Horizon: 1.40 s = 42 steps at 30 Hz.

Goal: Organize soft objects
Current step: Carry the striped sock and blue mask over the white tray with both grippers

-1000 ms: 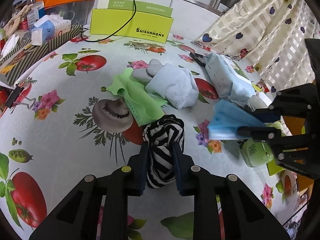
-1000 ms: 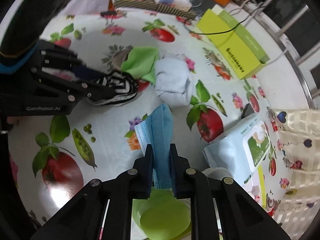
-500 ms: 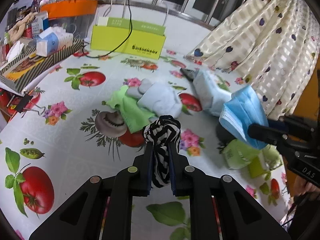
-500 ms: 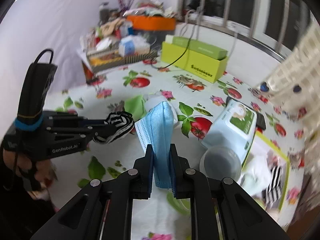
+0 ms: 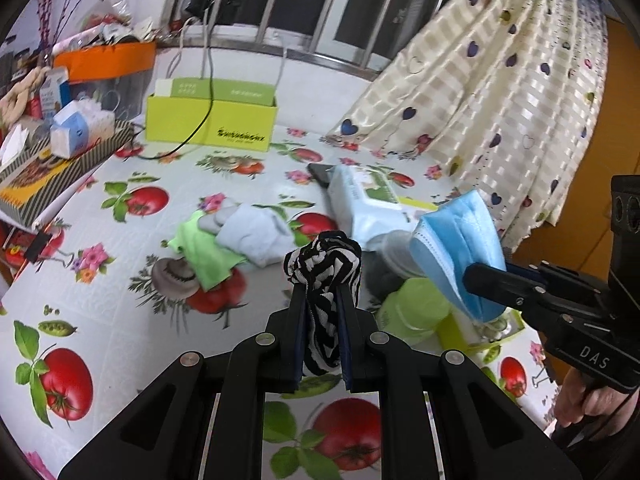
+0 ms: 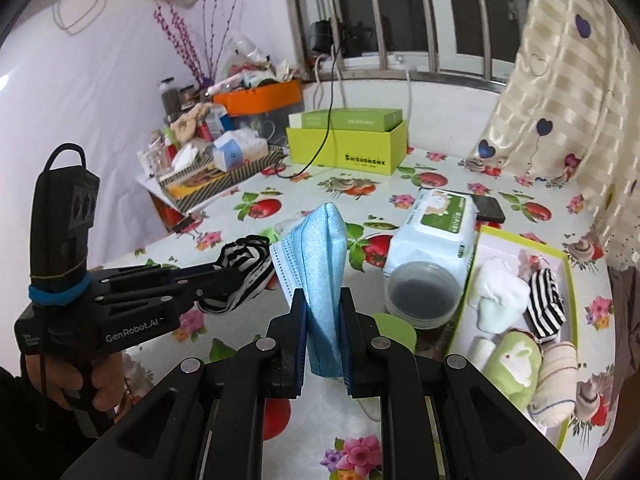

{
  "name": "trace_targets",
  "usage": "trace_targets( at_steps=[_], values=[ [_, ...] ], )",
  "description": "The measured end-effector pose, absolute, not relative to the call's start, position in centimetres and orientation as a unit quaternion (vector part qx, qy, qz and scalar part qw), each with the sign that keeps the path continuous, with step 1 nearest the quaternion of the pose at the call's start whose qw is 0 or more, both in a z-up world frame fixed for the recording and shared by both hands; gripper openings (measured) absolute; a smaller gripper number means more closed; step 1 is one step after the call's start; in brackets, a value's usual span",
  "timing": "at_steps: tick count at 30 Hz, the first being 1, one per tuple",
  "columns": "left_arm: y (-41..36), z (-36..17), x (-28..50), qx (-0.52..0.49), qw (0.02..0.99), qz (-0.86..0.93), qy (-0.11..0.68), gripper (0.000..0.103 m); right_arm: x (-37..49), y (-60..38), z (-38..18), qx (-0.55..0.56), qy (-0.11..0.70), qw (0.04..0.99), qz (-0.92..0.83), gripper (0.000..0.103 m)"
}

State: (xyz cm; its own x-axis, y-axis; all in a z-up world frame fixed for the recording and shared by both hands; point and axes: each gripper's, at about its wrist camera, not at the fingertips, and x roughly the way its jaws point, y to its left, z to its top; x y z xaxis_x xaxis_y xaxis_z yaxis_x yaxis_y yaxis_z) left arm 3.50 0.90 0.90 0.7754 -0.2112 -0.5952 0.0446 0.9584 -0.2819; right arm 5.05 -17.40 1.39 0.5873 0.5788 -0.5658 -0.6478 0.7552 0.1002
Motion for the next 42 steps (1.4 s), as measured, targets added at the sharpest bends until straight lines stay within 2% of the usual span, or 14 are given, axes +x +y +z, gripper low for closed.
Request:
trace_targets(
  at_steps=[42],
  values=[
    [-7.6,3.5,5.9,-0.08,0.933,-0.14,0.323,0.015,6.4,-30.1,2.2,0.026,0.271,0.933,0.233,0.014]
  ],
)
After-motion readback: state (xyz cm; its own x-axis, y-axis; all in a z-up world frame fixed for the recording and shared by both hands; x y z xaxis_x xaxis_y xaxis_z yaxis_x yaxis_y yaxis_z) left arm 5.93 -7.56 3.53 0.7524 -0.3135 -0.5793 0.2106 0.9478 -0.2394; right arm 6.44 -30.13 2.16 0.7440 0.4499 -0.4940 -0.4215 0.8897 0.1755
